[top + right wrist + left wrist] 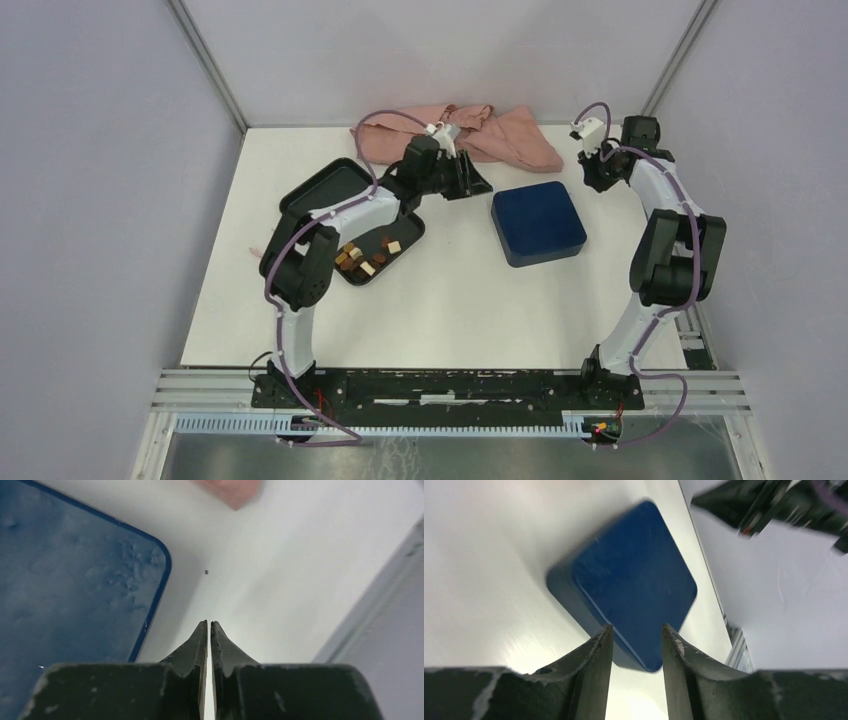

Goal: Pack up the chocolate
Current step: Adjust the packing box at the center of the board.

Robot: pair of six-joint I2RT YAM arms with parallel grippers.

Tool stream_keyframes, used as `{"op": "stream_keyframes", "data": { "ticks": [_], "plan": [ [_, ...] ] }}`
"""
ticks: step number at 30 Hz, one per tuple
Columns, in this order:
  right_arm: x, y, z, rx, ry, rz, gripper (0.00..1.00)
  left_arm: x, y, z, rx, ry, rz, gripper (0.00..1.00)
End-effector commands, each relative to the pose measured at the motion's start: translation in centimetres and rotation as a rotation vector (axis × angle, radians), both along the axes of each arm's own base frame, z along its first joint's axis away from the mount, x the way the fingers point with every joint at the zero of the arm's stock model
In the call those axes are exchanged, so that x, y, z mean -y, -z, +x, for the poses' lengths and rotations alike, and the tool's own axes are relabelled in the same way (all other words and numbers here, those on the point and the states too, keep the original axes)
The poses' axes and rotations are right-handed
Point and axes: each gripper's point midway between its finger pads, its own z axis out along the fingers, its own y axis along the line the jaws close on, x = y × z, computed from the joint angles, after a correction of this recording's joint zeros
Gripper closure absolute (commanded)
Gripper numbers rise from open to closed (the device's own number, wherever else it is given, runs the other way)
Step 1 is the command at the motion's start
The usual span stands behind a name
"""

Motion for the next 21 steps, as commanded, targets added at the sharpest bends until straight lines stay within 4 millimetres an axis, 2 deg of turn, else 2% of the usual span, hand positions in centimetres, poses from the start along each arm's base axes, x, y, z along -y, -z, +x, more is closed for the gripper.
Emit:
{"op": "stream_keyframes", "data": {
  "ticks": [1,5,7,10,13,14,18,21],
  "plan": [
    [-0.7,4.4,-0.4,-0.141,-0.025,0.051,0.91,-3.0,-1.0,4.7,0.074,-0.076,-0.012,0.54],
    [-2.1,5.7,-0.4,-0.202,-0.09,0.102,0.92,-3.1,1.4,6.2,0.038,-0.077,0.028,0.56],
    [-3.5,6.4,-0.6,-0.228,-0.156,0.125,0.91,-2.9,2.3,6.5,0.023,-0.071,0.035,0.56],
    [-6.4,6.5,-1.4,-0.26,-0.297,0.18,0.91,-2.9,3.4,6.8,0.013,-0.071,0.053,0.57],
    [-10.1,6.1,-1.7,-0.29,-0.461,0.223,0.89,-3.5,3.6,6.8,0.027,-0.078,0.077,0.57],
    [-11.5,5.9,-1.8,-0.303,-0.521,0.229,0.89,-3.9,3.5,6.8,0.036,-0.083,0.084,0.58],
    [-17.0,4.9,-3.1,-0.324,-0.714,0.232,0.83,-6.9,-1.0,5.8,0.164,-0.156,0.122,0.58],
    [-19.8,4.5,-4.5,-0.322,-0.797,0.211,0.81,-9.9,-3.8,3.9,0.241,-0.201,0.185,0.57]
  ]
}}
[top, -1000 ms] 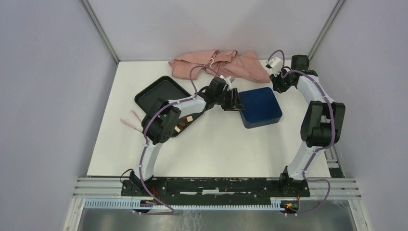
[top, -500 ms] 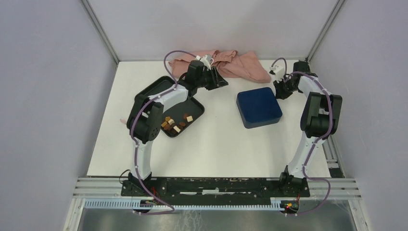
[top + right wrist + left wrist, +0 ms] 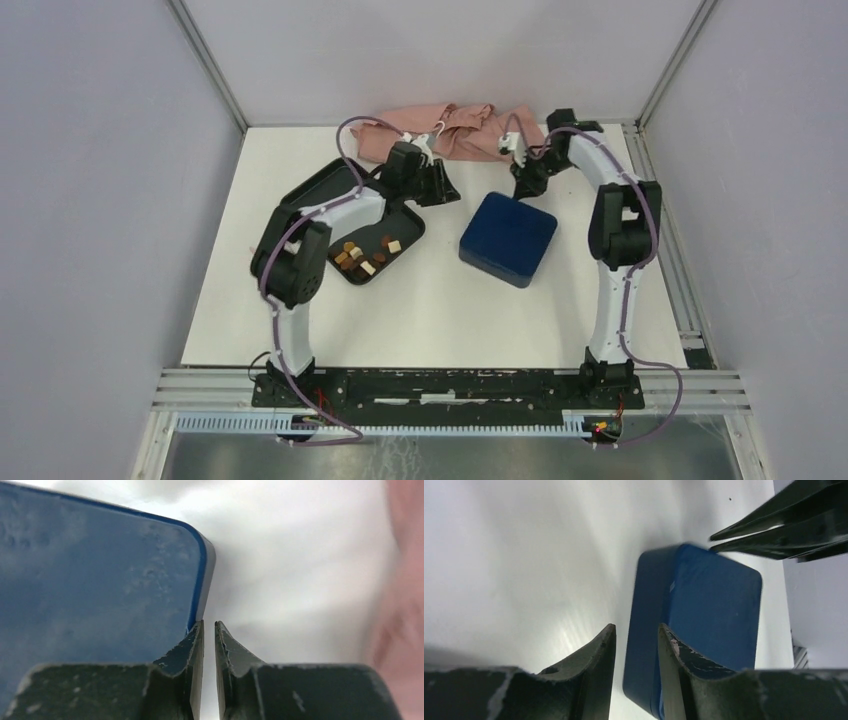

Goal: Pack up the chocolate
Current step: Adjust the packing box at the center of the board, then reset both arms

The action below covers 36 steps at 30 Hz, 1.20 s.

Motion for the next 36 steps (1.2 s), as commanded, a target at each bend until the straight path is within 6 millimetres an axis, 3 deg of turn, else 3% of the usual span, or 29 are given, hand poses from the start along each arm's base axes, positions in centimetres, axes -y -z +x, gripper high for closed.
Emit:
{"op": "stream_keyframes", "data": {
  "ticks": [1,3,7,9,11,13,15,16,19,21,25,29,36],
  "plan": [
    [-6.4,-1.9,-5.0,-0.063,-0.21,0.088,0.8,-4.2,-10.6,-0.9,0.301,-0.052,0.063,0.57],
    [-7.1,-2.9,-5.9,-0.044,-0.216,0.113,0.79,-5.8,-11.7,-2.8,0.334,-0.052,0.09,0.56],
    [-5.2,-7.0,-3.6,0.146,-0.057,0.01,0.74,-8.7,-14.8,-6.2,0.422,-0.084,0.094,0.54],
    [-4.0,-10.9,-2.5,0.319,0.025,-0.024,0.63,-10.1,-16.3,-7.7,0.46,-0.105,0.099,0.5],
    [-3.0,-14.9,-2.5,0.46,0.066,-0.019,0.44,-11.6,-17.9,-9.1,0.499,-0.133,0.099,0.42],
    [-2.1,-19.0,-3.0,0.58,0.125,0.035,0.21,-13.0,-19.5,-10.4,0.537,-0.17,0.091,0.28],
    [-1.3,-22.9,-4.1,0.655,0.182,0.162,0.03,-14.6,-20.9,-11.4,0.555,-0.212,0.087,0.07],
    [-0.7,-25.1,-4.8,0.689,0.21,0.249,0.02,-15.4,-22.1,-12.2,0.575,-0.232,0.078,0.01],
    [2.9,-30.4,-5.3,0.751,0.519,0.469,0.02,-17.9,-24.8,-13.6,0.61,-0.292,0.092,0.0],
    [4.0,-31.7,-5.2,0.715,0.638,0.479,0.02,-19.3,-26.5,-14.7,0.638,-0.321,0.113,0.0],
    [3.2,-33.6,-7.1,0.691,0.584,0.538,0.02,-20.9,-29.3,-16.7,0.678,-0.338,0.126,0.0],
    [3.3,-35.2,-7.8,0.625,0.678,0.632,0.02,-21.1,-30.1,-18.1,0.67,-0.314,0.117,0.0],
    [4.9,-36.9,-8.8,0.677,0.753,0.563,0.02,-20.8,-30.1,-19.4,0.642,-0.292,0.066,0.0]
  ]
}}
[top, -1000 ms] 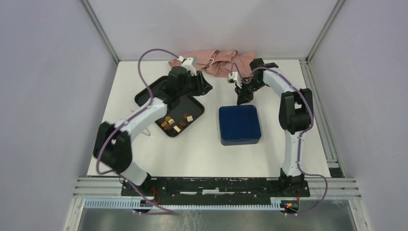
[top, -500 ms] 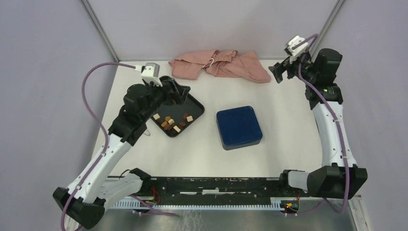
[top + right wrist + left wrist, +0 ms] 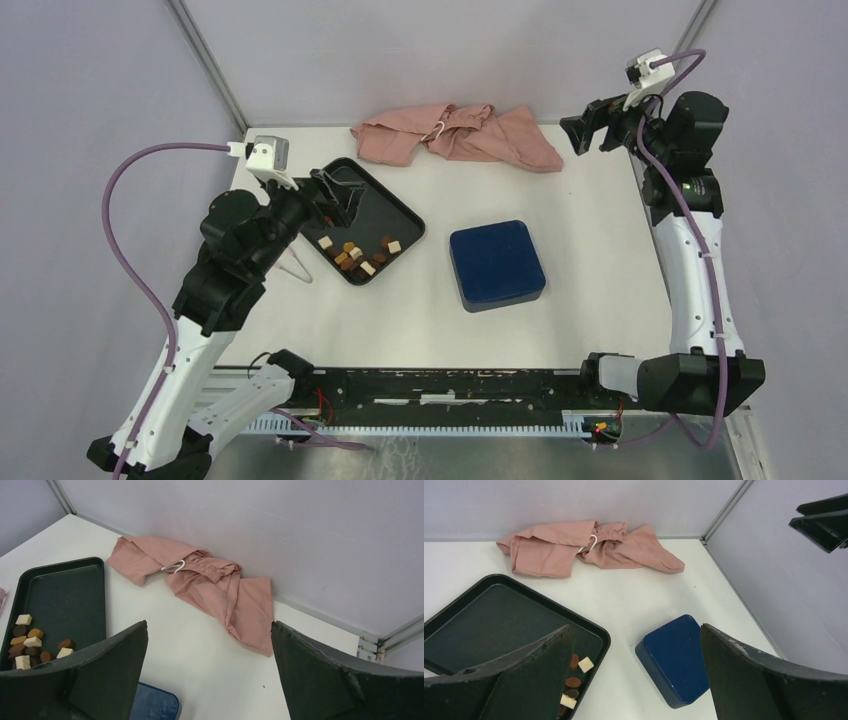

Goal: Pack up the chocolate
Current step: Reset both arms

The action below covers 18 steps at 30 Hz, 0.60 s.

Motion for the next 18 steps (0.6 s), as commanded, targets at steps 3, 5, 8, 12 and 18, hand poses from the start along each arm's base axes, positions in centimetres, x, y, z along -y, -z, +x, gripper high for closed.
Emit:
{"op": "stream_keyframes", "data": {
  "ticks": [3,5,8,12,18],
  "plan": [
    [0.5,-3.7,-2.0,0.071,0.032,-0.03,0.02,-0.1,0.4,-0.9,-0.027,0.018,0.0,0.0],
    [0.2,-3.4,-2.2,0.063,0.011,-0.024,0.02,0.0,0.6,-0.9,-0.037,0.021,0.001,0.0],
    [-0.5,-2.9,-2.5,0.058,-0.028,-0.016,0.02,0.1,0.9,-0.9,-0.051,0.027,0.002,0.0],
    [-0.7,-2.8,-2.7,0.06,-0.043,-0.007,0.02,0.1,1.5,-1.1,-0.068,0.026,0.006,0.0],
    [-1.1,-2.7,-3.0,0.062,-0.06,0.009,0.02,-0.3,1.9,-1.4,-0.074,0.016,0.01,0.0]
  ]
}}
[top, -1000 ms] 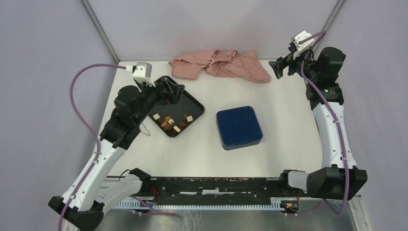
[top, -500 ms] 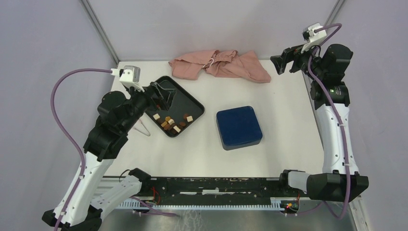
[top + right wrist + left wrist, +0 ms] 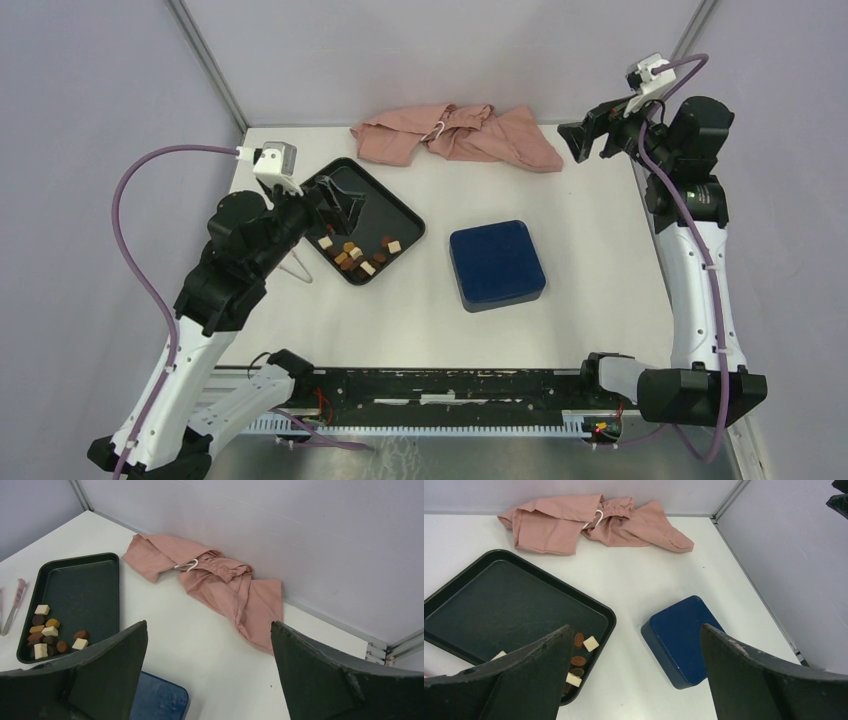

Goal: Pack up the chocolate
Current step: Reset both arms

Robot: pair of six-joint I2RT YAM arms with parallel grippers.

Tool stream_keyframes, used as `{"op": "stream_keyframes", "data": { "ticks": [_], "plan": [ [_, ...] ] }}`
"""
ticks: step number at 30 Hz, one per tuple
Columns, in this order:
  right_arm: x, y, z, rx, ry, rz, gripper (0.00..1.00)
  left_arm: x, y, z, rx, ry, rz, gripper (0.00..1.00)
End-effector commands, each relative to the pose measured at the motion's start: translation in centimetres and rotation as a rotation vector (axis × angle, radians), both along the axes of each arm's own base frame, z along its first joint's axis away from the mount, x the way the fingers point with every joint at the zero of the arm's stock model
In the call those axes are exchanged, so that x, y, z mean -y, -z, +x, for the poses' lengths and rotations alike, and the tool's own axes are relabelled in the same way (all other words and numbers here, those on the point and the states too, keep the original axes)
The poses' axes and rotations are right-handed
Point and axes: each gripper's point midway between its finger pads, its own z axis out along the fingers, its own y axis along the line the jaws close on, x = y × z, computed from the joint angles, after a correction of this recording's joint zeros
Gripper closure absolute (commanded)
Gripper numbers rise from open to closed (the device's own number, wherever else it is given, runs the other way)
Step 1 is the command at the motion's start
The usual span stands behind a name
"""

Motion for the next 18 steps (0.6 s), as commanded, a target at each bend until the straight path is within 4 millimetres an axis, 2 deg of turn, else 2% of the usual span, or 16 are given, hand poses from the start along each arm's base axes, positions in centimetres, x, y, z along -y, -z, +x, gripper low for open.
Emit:
{"op": "stream_keyframes", "data": {
  "ticks": [1,8,18],
  "plan": [
    [-0.4,-1.3,-0.8,0.046,-0.019,0.018,0.02,-0.1,-0.4,-0.6,0.005,0.004,-0.027,0.0],
    [-0.6,-1.4,-1.0,0.053,-0.033,0.021,0.02,-0.3,-0.1,-0.7,0.001,-0.001,-0.023,0.0],
    [-1.0,-0.1,-1.0,0.029,-0.061,0.037,0.02,0.0,0.3,-0.5,-0.008,0.007,-0.024,0.0]
  ]
}}
